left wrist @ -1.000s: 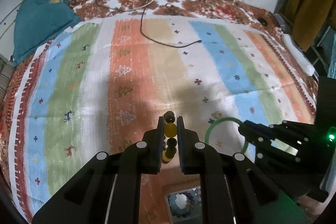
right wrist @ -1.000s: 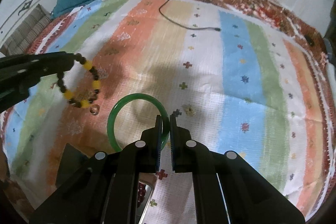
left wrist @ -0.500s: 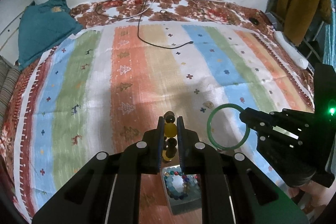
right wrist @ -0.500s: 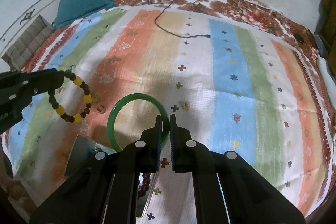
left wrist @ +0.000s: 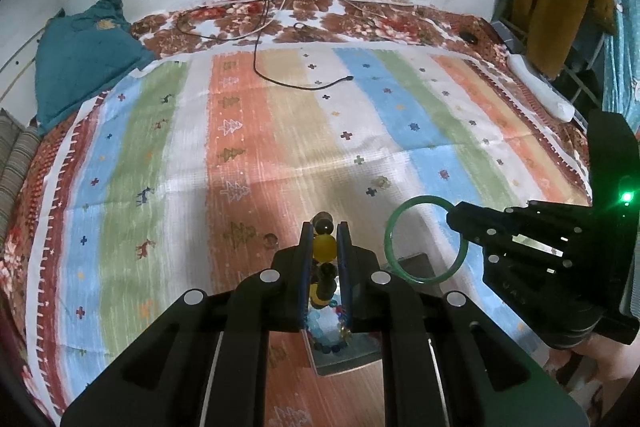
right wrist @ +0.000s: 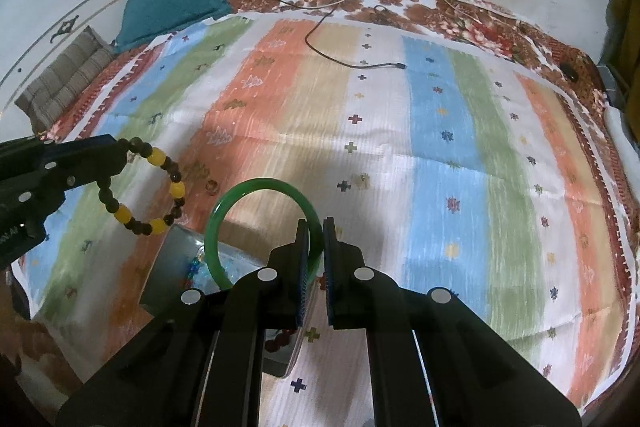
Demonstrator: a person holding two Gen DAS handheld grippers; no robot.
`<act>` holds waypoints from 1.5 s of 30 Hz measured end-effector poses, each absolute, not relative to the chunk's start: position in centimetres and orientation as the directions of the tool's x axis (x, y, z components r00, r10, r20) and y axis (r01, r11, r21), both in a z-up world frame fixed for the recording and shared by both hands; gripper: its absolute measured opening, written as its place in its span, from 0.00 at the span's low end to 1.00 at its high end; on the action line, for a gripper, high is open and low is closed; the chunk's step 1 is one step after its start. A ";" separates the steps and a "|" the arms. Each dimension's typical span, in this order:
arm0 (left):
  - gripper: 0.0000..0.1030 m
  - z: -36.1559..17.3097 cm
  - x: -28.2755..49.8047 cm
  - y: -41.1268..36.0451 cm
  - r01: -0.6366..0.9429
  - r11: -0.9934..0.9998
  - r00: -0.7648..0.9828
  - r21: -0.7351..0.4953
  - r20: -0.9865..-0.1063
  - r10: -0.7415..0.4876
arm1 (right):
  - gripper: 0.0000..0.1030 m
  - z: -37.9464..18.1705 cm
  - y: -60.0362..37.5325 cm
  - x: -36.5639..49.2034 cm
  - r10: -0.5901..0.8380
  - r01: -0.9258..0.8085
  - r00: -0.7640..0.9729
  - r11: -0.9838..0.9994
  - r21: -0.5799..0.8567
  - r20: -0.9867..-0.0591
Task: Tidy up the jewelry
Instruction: 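Carry the bead bracelet with the left tool while the right tool carries the bangle, then open both tools over the silver tin to drop the bracelet and bangle, then move the left tool to the silver ring while the right tool approaches the gold charm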
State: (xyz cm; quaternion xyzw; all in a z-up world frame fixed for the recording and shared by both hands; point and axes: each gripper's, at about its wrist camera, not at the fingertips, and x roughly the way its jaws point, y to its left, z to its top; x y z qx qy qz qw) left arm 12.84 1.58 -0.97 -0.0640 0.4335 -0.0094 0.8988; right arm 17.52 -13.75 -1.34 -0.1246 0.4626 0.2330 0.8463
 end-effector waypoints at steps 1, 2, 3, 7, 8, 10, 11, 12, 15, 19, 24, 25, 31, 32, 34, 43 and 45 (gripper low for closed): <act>0.11 -0.9 12.7 1.5 -0.036 0.991 0.626 -0.129 -0.776 -0.078 | 0.08 -1.3 -13.8 17.4 0.280 -0.510 0.464 0.860 0.005 -0.841; 0.11 -0.8 12.4 1.5 -0.034 0.990 0.629 -0.135 -0.773 -0.084 | 0.08 -1.3 -13.9 17.2 0.281 -0.510 0.464 0.860 0.006 -0.840; 0.11 -0.7 12.1 1.4 -0.033 0.990 0.632 -0.139 -0.770 -0.087 | 0.08 -1.4 -14.0 17.0 0.281 -0.510 0.463 0.860 0.006 -0.840; 0.11 -0.6 11.2 1.0 -0.030 0.989 0.638 -0.144 -0.765 -0.092 | 0.08 -1.3 -14.2 16.6 0.285 -0.511 0.463 0.860 0.010 -0.839; 0.11 -0.6 11.0 0.9 -0.029 0.989 0.639 -0.144 -0.763 -0.092 | 0.08 -1.3 -14.3 16.3 0.289 -0.512 0.462 0.859 0.014 -0.838; 0.11 -0.5 10.4 0.7 -0.023 0.989 0.643 -0.143 -0.760 -0.095 | 0.08 -1.3 -14.4 15.8 0.297 -0.515 0.461 0.857 0.019 -0.836; 0.11 -0.5 10.3 0.6 -0.022 0.989 0.645 -0.143 -0.758 -0.096 | 0.08 -1.2 -14.5 15.6 0.300 -0.517 0.461 0.856 0.022 -0.835; 0.11 -0.5 9.9 0.5 -0.019 0.989 0.648 -0.144 -0.755 -0.097 | 0.08 -1.2 -14.7 15.2 0.306 -0.518 0.460 0.855 0.028 -0.834; 0.11 -0.6 9.1 0.2 -0.019 0.990 0.652 -0.141 -0.752 -0.094 | 0.08 -1.0 -15.2 14.3 0.312 -0.508 0.473 0.861 0.034 -0.824; 0.11 -0.4 8.3 -0.1 -0.014 0.990 0.663 -0.138 -0.742 -0.094 | 0.08 -1.2 -15.3 13.7 0.317 -0.515 0.463 0.857 0.040 -0.828; 0.11 -0.3 7.9 -0.2 -0.011 0.990 0.669 -0.141 -0.737 -0.097 | 0.08 -1.0 -15.2 13.7 0.321 -0.517 0.461 0.855 0.044 -0.827; 0.11 -0.4 8.0 -0.2 -0.012 0.990 0.669 -0.138 -0.738 -0.094 | 0.08 -1.1 -15.2 13.7 0.321 -0.518 0.458 0.854 0.045 -0.829; 0.11 -0.3 7.9 -0.4 -0.008 0.991 0.665 -0.137 -0.740 -0.097 | 0.08 -1.3 -14.9 13.6 0.316 -0.527 0.446 0.849 0.040 -0.837; 0.11 -0.4 7.9 -0.3 -0.010 0.990 0.662 -0.137 -0.743 -0.096 | 0.08 -1.3 -15.0 13.7 0.315 -0.522 0.442 0.852 0.045 -0.840; 0.12 -0.7 8.3 -0.1 -0.024 0.990 0.643 -0.140 -0.760 -0.092 | 0.09 -1.4 -15.2 13.9 0.317 -0.510 0.438 0.858 0.058 -0.841; 0.23 -1.5 8.8 1.7 -0.125 0.986 0.608 -0.109 -0.794 -0.011 | 0.29 -1.8 -15.8 14.7 0.300 -0.477 0.426 0.876 0.070 -0.853; 0.24 -1.6 8.8 1.8 -0.127 0.986 0.607 -0.111 -0.795 -0.012 | 0.32 -1.9 -16.1 15.0 0.300 -0.464 0.420 0.882 0.081 -0.857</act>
